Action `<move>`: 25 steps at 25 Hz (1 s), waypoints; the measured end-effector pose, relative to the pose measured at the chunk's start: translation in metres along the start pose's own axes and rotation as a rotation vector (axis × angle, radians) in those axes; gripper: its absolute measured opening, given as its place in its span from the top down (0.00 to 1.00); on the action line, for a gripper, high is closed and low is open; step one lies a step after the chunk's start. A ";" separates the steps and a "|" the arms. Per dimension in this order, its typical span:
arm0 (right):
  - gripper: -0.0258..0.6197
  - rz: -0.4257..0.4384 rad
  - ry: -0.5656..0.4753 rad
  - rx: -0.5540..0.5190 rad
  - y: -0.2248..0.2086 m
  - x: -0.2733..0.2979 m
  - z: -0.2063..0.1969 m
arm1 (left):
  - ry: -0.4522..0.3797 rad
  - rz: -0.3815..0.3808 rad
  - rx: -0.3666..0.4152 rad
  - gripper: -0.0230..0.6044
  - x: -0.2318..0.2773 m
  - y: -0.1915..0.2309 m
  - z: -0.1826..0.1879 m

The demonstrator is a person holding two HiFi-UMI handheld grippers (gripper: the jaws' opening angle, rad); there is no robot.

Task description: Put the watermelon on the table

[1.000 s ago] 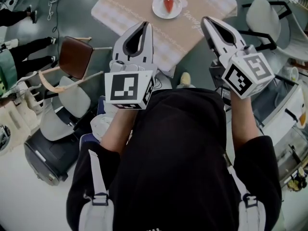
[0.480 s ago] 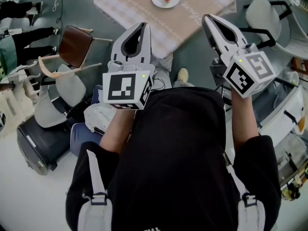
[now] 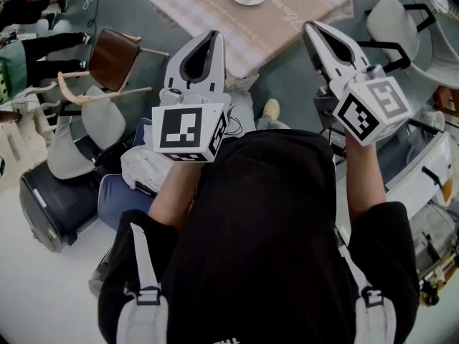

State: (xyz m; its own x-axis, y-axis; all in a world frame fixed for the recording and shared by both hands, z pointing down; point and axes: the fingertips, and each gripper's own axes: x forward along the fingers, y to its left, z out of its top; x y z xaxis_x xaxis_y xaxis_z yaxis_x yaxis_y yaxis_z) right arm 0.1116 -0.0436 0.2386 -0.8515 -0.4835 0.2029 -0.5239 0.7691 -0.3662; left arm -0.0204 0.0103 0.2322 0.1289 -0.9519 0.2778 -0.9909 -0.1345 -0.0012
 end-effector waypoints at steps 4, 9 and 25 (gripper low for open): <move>0.94 0.005 0.006 -0.005 0.011 -0.001 -0.005 | -0.002 0.008 -0.002 0.94 -0.011 0.003 -0.004; 0.94 0.016 0.002 -0.013 0.029 0.002 -0.008 | -0.005 0.003 -0.006 0.94 -0.028 0.009 -0.007; 0.94 -0.020 0.024 -0.048 0.125 -0.016 -0.037 | -0.026 -0.024 -0.031 0.94 -0.118 0.035 -0.025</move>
State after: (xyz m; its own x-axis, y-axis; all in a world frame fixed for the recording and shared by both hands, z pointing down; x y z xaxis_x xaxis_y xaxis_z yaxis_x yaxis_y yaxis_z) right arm 0.0585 0.0761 0.2232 -0.8408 -0.4894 0.2314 -0.5408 0.7788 -0.3179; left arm -0.0710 0.1247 0.2229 0.1536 -0.9555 0.2519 -0.9881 -0.1496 0.0352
